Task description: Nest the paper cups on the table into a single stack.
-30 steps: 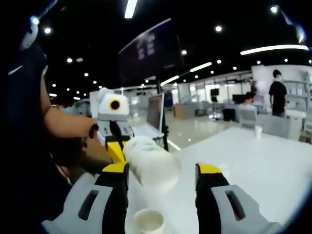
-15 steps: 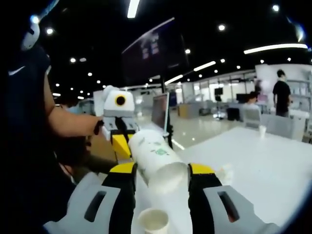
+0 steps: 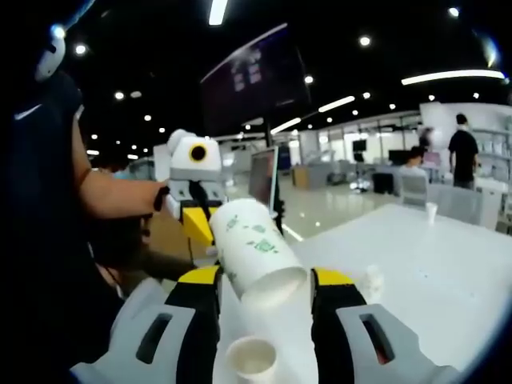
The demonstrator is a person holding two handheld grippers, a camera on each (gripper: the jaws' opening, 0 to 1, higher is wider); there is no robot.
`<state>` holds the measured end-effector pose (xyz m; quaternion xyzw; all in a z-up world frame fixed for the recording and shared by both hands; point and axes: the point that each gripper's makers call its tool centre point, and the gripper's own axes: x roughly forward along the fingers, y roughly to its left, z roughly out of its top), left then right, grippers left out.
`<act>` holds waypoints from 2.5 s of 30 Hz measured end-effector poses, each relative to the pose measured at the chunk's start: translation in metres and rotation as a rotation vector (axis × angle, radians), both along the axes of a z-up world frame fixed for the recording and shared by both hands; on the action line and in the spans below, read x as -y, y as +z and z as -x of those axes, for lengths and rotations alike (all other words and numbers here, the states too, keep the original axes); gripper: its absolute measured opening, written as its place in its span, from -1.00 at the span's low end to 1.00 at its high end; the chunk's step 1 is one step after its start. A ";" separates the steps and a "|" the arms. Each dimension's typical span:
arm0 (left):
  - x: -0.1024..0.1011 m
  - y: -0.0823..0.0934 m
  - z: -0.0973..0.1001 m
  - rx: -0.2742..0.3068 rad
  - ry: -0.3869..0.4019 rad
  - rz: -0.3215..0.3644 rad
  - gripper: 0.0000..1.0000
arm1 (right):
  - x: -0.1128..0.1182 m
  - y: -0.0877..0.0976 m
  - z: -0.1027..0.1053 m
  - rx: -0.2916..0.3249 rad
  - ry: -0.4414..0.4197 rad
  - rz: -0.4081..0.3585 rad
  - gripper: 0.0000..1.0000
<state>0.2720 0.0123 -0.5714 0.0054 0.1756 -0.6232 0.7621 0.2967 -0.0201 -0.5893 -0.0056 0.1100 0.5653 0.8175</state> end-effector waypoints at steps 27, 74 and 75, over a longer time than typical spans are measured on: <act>0.010 -0.023 -0.019 0.111 -0.229 -0.782 -1.00 | 0.102 -0.051 -0.029 0.051 -0.304 0.076 0.92; 0.023 -0.046 -0.006 0.116 -0.246 -1.186 -1.00 | 0.120 -0.080 -0.035 0.070 -0.282 0.134 1.00; 0.023 -0.048 -0.005 0.114 -0.247 -1.189 -1.00 | 0.122 -0.081 -0.035 0.069 -0.282 0.134 1.00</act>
